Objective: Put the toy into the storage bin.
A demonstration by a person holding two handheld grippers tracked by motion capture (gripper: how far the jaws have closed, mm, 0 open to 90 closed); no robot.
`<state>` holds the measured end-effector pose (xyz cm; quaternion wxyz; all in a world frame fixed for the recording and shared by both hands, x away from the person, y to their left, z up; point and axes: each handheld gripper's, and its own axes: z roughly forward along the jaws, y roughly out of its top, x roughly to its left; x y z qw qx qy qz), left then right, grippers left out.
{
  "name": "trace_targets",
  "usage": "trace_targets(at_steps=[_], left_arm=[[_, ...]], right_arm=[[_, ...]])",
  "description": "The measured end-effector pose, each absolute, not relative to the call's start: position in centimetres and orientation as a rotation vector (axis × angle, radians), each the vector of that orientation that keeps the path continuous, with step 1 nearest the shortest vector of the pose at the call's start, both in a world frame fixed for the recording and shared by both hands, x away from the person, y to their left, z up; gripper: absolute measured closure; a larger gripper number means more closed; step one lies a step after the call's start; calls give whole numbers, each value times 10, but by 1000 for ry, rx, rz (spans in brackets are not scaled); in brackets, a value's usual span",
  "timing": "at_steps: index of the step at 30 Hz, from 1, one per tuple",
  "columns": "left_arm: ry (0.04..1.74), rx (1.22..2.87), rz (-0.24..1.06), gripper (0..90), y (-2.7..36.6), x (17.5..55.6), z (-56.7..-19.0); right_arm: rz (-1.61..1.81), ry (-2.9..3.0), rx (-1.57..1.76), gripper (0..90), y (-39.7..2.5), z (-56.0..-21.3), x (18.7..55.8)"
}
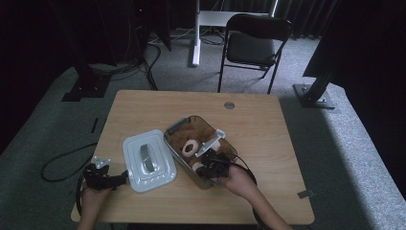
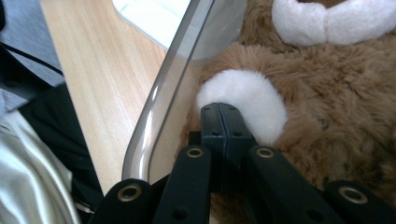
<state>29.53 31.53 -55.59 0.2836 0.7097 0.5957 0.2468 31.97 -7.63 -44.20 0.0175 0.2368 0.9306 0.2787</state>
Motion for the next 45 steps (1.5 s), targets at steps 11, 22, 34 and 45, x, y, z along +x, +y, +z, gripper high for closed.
trace_targets(at_steps=[11, 22, 34, 45], left_arm=[[1594, 1902, 661, 6, 315, 295, -556], [1594, 1900, 662, 6, 315, 295, -556], [1594, 1900, 662, 6, 315, 295, -556], [1594, 1901, 661, 6, 315, 295, -556]], right_arm=[[1175, 2811, 811, 825, -99, -419, 319], [1256, 2474, 1044, 746, -159, -388, 347], [1141, 2537, 1131, 895, -158, -418, 373], [812, 2663, 1053, 900, -124, -441, 388]])
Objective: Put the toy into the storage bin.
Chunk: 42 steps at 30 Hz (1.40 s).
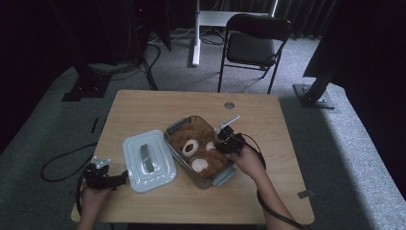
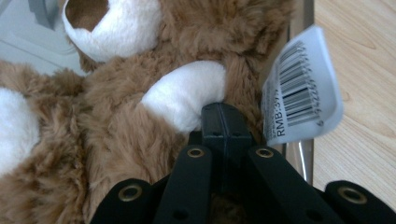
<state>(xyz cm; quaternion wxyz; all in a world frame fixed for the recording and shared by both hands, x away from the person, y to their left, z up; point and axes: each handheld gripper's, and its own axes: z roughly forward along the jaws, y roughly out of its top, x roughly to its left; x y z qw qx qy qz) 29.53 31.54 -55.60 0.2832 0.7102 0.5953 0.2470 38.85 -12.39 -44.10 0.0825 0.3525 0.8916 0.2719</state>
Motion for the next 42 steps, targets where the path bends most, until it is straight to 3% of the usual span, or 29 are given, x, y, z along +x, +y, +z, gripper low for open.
trace_targets(at_steps=[9, 19, 26, 37, 42], left_arm=[[1594, 1896, 657, 6, 316, 295, -556], [1594, 1896, 658, 6, 316, 295, -556], [1590, 1900, 657, 6, 316, 295, -556], [1590, 1901, 656, 6, 316, 295, -556], [1590, 1901, 657, 6, 316, 295, -556]], right_arm=[[944, 2652, 1081, 900, -133, -439, 386], [1172, 2560, 1081, 864, -149, -408, 381], [1196, 2555, 1095, 870, -131, -400, 398], [885, 2684, 1071, 897, -78, -430, 431], [840, 2694, 1046, 879, -74, -430, 428]])
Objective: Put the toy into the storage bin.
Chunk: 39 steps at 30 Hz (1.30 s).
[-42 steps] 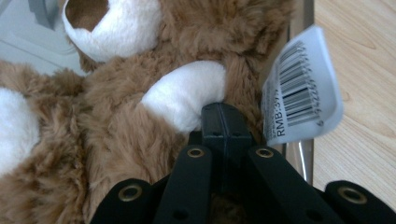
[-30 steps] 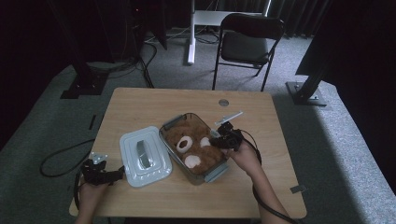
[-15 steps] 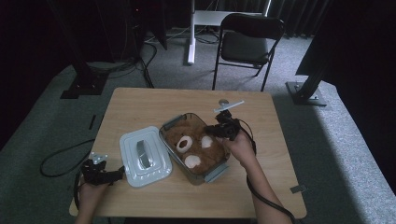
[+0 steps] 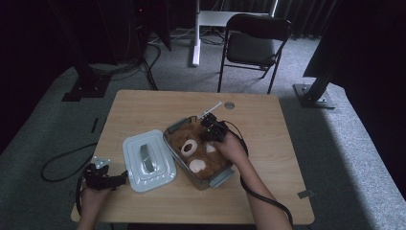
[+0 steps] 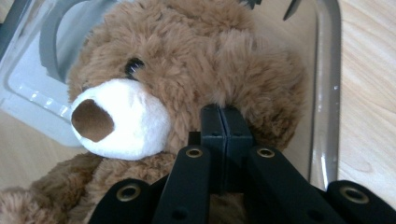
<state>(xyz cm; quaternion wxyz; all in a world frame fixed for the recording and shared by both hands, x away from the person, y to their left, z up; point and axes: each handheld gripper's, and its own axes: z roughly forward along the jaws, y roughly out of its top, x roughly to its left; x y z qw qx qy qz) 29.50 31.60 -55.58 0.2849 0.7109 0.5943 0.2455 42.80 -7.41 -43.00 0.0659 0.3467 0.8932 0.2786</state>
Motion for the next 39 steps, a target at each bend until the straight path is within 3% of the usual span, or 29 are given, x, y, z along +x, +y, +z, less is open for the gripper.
trace_targets(at_steps=[5, 7, 8, 10, 12, 17, 20, 25, 33, 39], left_arm=[[1590, 1902, 657, 6, 316, 295, -556], [1590, 1901, 657, 6, 316, 295, -556], [1589, 1902, 657, 6, 316, 295, -556], [1589, 1902, 657, 6, 316, 295, -556], [1589, 1902, 657, 6, 316, 295, -556], [1589, 1902, 657, 6, 316, 295, -556], [1589, 1903, 657, 6, 316, 295, -556], [1589, 1902, 657, 6, 316, 295, -556], [1621, 1853, 664, 6, 311, 292, -540], [1561, 1853, 545, 6, 288, 295, -521]], right_arm=[[1011, 2674, 1072, 801, -92, -418, 421], [1079, 2612, 1107, 650, -104, -410, 419], [1109, 2577, 1137, 637, -111, -406, 418], [1158, 2529, 1157, 518, -125, -399, 418], [1169, 2490, 1194, 481, -138, -397, 417], [1183, 2402, 1281, 350, -166, -401, 413], [1179, 2382, 1336, 345, -180, -408, 412], [1151, 2402, 1422, 173, -195, -429, 410], [1085, 2375, 1508, 140, -213, -461, 410], [1108, 2364, 1571, 140, -222, -488, 413]])
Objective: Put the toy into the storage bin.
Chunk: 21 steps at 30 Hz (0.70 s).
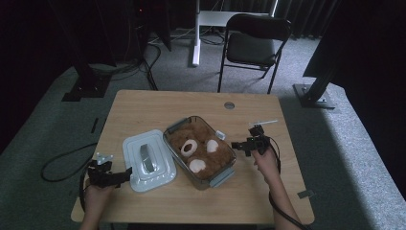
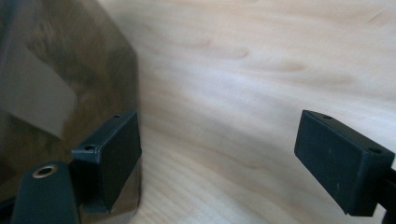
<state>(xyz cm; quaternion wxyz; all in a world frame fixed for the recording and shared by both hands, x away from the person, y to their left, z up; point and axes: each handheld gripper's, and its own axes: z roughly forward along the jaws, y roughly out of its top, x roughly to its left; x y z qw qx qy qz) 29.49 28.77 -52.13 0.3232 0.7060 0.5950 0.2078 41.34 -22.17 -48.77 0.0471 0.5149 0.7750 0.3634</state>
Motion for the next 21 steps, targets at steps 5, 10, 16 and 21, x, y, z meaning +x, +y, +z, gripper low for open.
trace_targets(at_steps=[5, 10, 16, 21], left_arm=[[1553, 1791, 476, 6, 271, 307, -509], [1546, 1834, 458, 6, 252, 323, -507], [1533, 1863, 419, 6, 236, 340, -511], [1555, 1902, 421, 7, 228, 350, -519]], right_arm=[[1118, 2397, 1553, 140, -221, -501, 410], [1150, 2401, 1531, 141, -221, -502, 407], [1154, 2400, 1500, 146, -218, -500, 405], [1169, 2396, 1492, 160, -215, -500, 404]])
